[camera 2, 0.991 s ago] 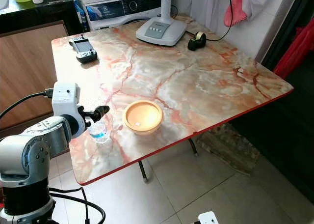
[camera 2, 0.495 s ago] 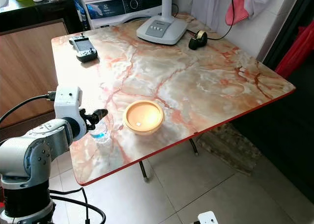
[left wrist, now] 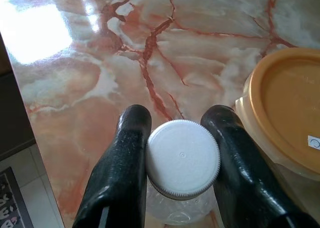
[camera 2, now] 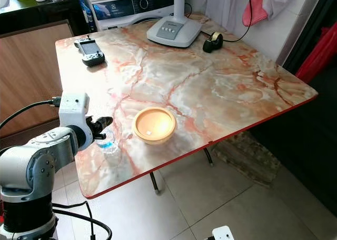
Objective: Restocking fridge
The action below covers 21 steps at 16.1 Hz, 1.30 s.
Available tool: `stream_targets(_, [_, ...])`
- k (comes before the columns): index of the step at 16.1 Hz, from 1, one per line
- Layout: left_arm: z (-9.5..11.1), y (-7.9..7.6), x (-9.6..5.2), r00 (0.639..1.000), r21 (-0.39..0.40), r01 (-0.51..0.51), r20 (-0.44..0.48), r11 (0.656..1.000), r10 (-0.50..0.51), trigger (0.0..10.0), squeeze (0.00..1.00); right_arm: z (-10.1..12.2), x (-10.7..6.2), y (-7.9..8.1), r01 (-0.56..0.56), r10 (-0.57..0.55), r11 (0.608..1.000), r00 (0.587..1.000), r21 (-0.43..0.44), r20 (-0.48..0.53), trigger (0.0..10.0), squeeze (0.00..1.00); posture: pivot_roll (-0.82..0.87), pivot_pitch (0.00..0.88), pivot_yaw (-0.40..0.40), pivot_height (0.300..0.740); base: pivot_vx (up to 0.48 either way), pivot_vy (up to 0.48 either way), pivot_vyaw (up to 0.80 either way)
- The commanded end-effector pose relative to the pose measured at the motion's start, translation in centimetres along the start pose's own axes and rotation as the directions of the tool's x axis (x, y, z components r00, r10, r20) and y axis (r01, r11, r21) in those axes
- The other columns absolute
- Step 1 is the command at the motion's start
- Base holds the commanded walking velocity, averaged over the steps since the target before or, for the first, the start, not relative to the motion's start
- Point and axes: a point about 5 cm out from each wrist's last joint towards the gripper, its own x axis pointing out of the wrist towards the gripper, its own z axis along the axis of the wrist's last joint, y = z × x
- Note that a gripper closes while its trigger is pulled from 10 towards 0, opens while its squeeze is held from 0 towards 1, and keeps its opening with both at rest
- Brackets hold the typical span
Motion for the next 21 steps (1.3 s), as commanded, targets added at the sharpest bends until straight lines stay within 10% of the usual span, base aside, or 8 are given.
stream_targets(1, [0.1,0.3,-0.2,1.0,0.022,-0.023,0.0,1.0,0.023,0.0,0.0,-0.5,-0.1,0.1,-0.003,0.003,1.0,1.0,0.0,-0.02,10.0,0.0,0.13,0.091,-0.009,0.74,0.0,0.0,0.0])
stream_targets(6, [1.1,1.0,-0.3,0.995,0.069,-0.081,0.062,0.994,0.077,0.0,0.0,-0.6,0.0,0.3,-0.006,0.006,1.0,1.0,0.004,-0.021,10.0,0.0,0.14,0.083,-0.005,0.74,0.0,0.0,0.0])
stream_targets(9, [3.1,4.1,-1.2,0.943,0.149,-0.296,0.201,0.943,0.264,0.0,0.0,-0.8,0.0,0.6,-0.009,0.01,1.0,1.0,0.011,-0.022,10.0,0.0,0.15,0.066,0.008,0.74,0.0,0.0,0.0])
stream_targets(10, [1.9,6.9,-1.4,0.903,0.169,-0.415,0.198,0.894,0.381,10.0,0.0,-0.9,0.0,0.9,-0.013,0.013,1.0,1.0,0.021,-0.022,10.0,0.0,0.14,0.056,0.018,0.74,0.0,0.0,0.0])
stream_targets(11, [0.8,8.2,-1.5,0.889,0.155,-0.45,0.172,0.879,0.425,10.0,0.0,-0.9,0.1,1.0,-0.014,0.015,1.0,1.0,0.024,-0.022,10.0,0.0,0.14,0.053,0.023,0.74,0.0,0.0,0.0])
stream_targets(15, [-9.6,13.9,-2.0,0.828,0.154,-0.551,-0.018,0.82,0.56,10.0,0.0,-1.4,0.0,1.3,0.012,-0.011,0.997,1.0,0.072,-0.024,10.0,0.0,0.13,0.038,0.034,0.74,0.0,0.0,0.0])
stream_targets(21, [-22.8,11.7,-2.7,0.897,0.173,-0.353,-0.219,0.92,0.385,10.0,0.0,-2.0,-0.1,1.0,0.089,-0.089,0.975,0.996,0.203,-0.013,10.0,0.0,0.1,0.013,0.024,0.74,0.0,0.0,0.0])
